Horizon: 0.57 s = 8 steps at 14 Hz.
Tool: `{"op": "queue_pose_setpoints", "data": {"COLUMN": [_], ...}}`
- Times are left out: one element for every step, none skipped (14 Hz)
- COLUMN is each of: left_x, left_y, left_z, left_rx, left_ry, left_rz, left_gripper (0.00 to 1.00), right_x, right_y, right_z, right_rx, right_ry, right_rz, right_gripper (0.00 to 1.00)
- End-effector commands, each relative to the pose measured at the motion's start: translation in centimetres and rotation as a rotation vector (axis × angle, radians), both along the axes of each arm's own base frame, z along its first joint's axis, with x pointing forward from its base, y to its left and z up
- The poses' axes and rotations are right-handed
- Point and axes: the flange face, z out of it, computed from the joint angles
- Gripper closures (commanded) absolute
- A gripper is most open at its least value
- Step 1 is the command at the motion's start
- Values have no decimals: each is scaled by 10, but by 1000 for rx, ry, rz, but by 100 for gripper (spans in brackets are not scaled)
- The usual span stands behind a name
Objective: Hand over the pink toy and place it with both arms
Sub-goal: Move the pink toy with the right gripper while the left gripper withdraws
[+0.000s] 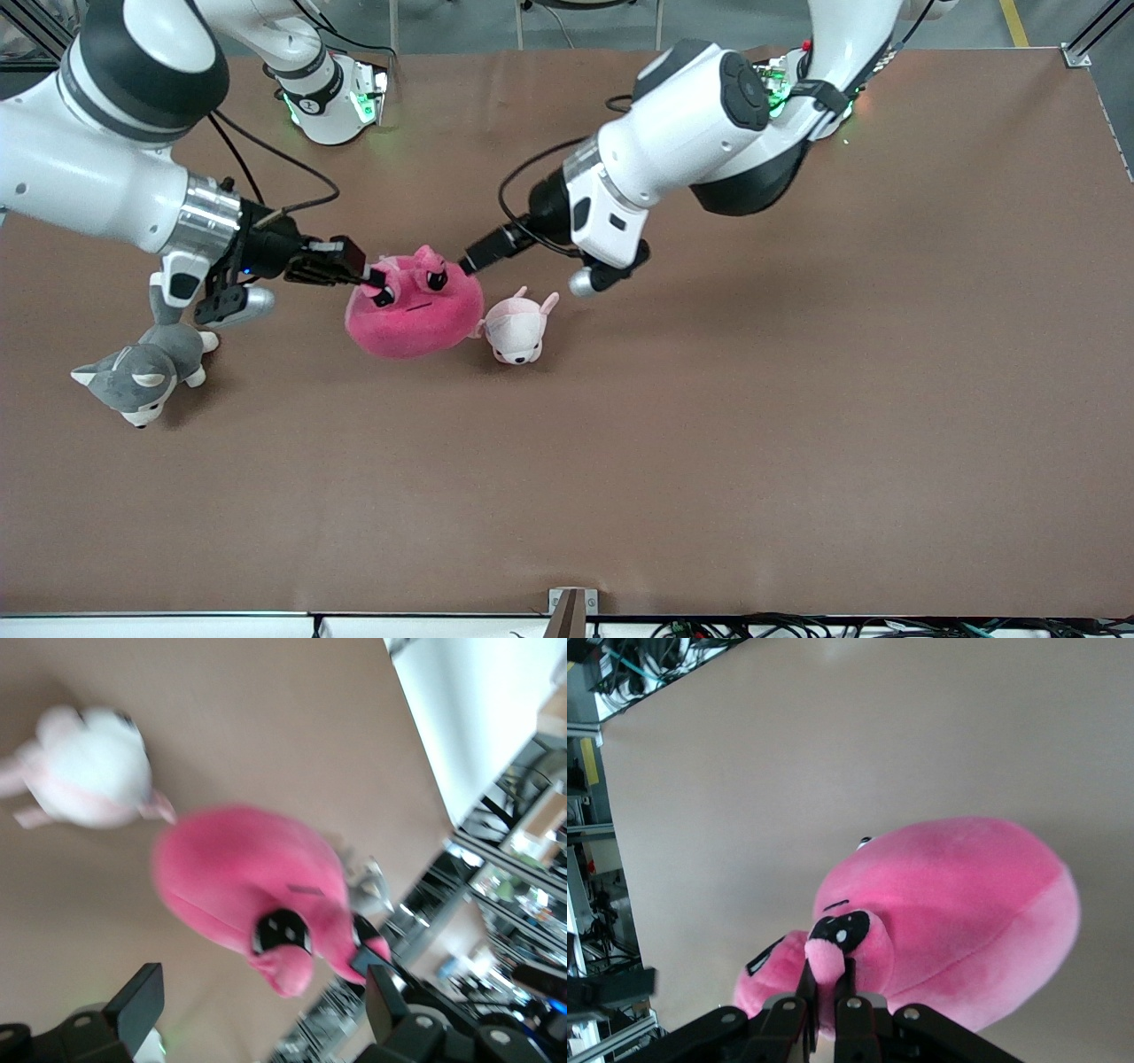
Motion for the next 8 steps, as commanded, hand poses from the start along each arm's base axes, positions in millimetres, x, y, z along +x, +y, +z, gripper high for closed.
{"op": "queue_pose_setpoints", "data": {"left_x": [19,25,27,30,33,38,44,47], "left_y": [45,64,77,95,116,140,160,184], "left_z": [11,11,9,9,8,8,8,15], "left_rx": [144,228,313,413,509,589,650,698], "left_ry": [-36,-55,-77,-110,-132,-143,-155,-165], "left_rz": [6,-16,-61,-122,-197,-270,-327,-380], "left_gripper": [0,0,0,0,0,0,0,0], "right_x": [16,21,25,26,29,32,35,38], "right_y": [-45,-61,-71,-81,-93,-104,-114,-122], "right_z": [-15,-27,-37,-46,-57,-67,-76,-85], "right_rx": [-8,-12,-15,-15,-13,-8,-2,-1], "right_ry": [56,83,101,121,152,174,189,199], "right_rz": [-40,-58,-74,-86,-99,-119,-138,-154], "right_gripper": [98,99,98,98,98,98,98,98]}}
